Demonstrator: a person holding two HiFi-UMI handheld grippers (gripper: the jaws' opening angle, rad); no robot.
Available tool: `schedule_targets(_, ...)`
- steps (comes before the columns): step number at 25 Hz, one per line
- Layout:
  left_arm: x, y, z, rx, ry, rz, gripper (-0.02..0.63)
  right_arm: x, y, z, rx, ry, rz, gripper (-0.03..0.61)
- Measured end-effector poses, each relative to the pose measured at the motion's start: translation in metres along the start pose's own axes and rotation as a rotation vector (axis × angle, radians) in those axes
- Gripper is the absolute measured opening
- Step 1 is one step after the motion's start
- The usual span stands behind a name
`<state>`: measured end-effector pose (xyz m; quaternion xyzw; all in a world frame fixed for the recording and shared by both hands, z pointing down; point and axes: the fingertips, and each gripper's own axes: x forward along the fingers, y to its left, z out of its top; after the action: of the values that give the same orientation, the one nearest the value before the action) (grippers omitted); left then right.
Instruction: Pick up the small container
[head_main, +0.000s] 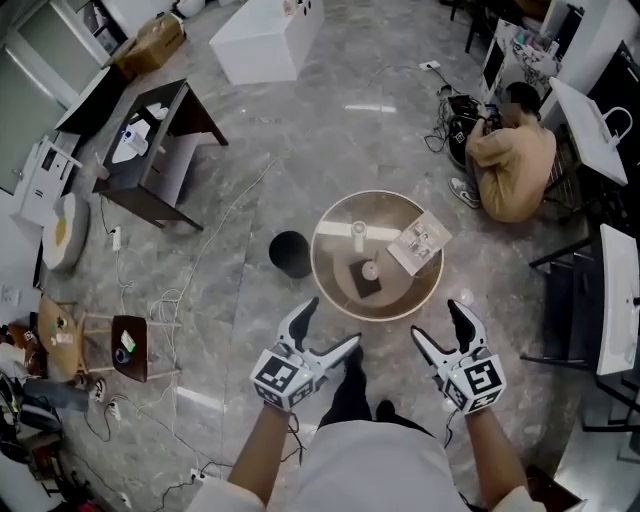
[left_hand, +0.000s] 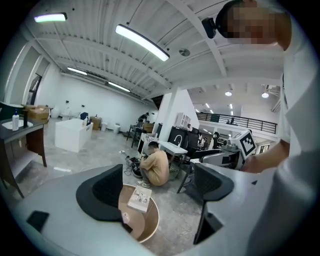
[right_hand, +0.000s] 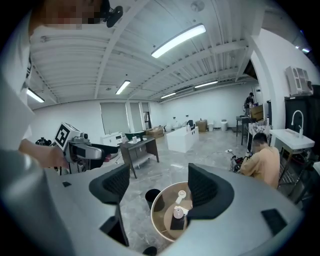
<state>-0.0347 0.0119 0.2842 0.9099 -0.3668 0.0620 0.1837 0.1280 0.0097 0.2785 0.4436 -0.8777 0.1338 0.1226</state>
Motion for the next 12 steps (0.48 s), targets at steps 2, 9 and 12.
schedule_targets(2, 0.007, 0.013, 0.005, 0.008, 0.008, -0.019, 0.451, 0.014, -0.003, 0.005, 0.008, -0.003, -0.008, 0.376)
schedule_targets(9, 0.032, 0.058, 0.005, 0.011, 0.047, -0.063, 0.451, 0.06, -0.021, 0.008, 0.009, 0.017, -0.041, 0.373)
schedule_targets(12, 0.046, 0.07, -0.006, 0.014, 0.07, -0.079, 0.451, 0.072, -0.034, 0.0, 0.008, 0.035, -0.052, 0.371)
